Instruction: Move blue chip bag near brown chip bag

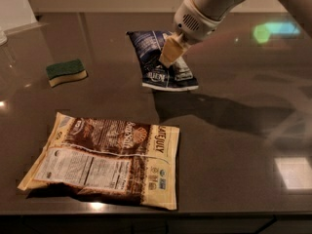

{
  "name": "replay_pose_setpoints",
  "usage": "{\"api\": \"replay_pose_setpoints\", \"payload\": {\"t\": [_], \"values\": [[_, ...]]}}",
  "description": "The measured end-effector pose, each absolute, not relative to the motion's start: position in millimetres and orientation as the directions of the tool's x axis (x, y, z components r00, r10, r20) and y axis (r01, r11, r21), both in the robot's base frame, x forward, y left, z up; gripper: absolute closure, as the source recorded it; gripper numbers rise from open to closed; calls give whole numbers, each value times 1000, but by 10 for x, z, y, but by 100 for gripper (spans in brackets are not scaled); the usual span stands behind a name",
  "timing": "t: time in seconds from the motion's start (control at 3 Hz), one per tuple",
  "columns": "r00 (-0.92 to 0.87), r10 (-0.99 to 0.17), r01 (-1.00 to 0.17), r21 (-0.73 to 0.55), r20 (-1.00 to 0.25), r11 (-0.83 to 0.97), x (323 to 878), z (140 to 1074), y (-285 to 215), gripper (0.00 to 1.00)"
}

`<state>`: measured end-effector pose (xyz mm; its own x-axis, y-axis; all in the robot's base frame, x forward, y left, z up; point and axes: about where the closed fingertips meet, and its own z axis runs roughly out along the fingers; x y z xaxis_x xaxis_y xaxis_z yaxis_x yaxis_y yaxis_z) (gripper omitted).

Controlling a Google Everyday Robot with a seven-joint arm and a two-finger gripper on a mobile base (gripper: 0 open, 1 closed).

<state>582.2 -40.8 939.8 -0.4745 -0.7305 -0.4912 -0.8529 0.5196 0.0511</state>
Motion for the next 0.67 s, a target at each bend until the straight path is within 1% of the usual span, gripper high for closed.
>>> {"api": "replay_pose_setpoints", "payload": {"t": [0.33,0.67], "values": [[-425,-773,-896,94,-471,435,5515,9353,-228,100],[-391,-809,-918,128,-439,375,5273,9277,-96,83]]}}
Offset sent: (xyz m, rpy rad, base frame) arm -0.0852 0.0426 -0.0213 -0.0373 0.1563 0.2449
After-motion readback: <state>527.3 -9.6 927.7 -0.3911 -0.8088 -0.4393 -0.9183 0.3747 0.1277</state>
